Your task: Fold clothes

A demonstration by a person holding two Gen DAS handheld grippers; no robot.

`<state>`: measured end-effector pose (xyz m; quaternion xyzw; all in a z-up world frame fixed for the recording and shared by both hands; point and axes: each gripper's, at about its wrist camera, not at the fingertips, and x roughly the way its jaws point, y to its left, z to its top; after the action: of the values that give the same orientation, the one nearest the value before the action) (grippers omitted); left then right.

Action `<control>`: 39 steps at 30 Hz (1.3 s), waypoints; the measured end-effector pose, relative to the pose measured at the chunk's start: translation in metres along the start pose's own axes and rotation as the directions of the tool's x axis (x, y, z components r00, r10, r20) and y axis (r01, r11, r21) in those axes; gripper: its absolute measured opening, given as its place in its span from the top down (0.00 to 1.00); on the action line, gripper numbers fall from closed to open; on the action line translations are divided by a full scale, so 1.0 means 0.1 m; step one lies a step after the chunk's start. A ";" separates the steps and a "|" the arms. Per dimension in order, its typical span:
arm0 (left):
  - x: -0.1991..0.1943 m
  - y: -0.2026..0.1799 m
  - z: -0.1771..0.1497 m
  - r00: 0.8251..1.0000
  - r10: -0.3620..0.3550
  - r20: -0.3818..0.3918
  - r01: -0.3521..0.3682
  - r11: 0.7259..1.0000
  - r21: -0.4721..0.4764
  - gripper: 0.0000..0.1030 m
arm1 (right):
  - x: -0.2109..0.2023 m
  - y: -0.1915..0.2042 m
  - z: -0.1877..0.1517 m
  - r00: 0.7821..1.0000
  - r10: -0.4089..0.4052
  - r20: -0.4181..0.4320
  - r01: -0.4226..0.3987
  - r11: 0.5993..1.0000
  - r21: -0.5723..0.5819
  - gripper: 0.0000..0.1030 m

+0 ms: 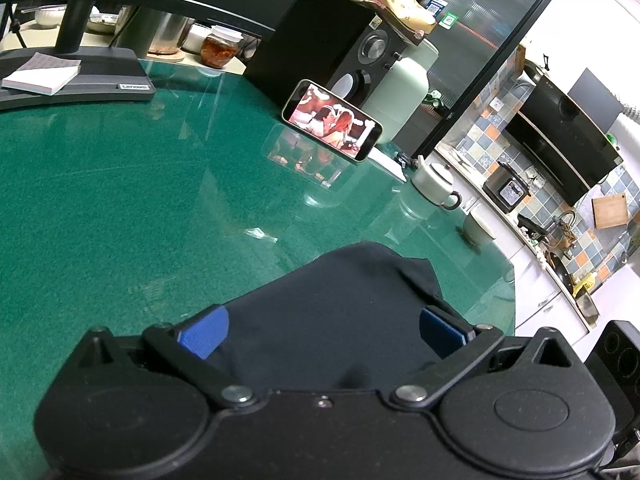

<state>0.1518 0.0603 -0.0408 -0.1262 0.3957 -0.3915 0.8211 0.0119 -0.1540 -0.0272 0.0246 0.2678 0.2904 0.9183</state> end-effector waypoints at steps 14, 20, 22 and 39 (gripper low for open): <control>0.00 0.03 0.02 1.000 0.002 0.001 -0.002 1.000 0.007 0.00 | 0.00 -0.01 0.00 1.000 0.003 0.003 -0.003 1.000 0.007 0.71; 0.00 0.05 0.03 1.000 0.004 0.002 -0.004 1.000 0.011 0.00 | -0.01 -0.02 0.00 1.000 0.003 0.004 -0.003 1.000 0.009 0.71; 0.01 -0.03 -0.01 1.000 0.005 0.003 -0.005 1.000 0.015 0.00 | -0.02 -0.02 0.00 1.000 0.003 0.004 -0.003 1.000 0.010 0.71; 0.01 -0.05 -0.01 1.000 0.007 0.003 -0.007 1.000 0.021 0.00 | -0.04 -0.04 0.00 1.000 0.002 0.005 -0.002 1.000 0.017 0.71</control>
<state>0.1486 0.0564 -0.0399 -0.1170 0.3907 -0.3926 0.8243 0.0119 -0.1597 -0.0259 0.0334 0.2680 0.2888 0.9185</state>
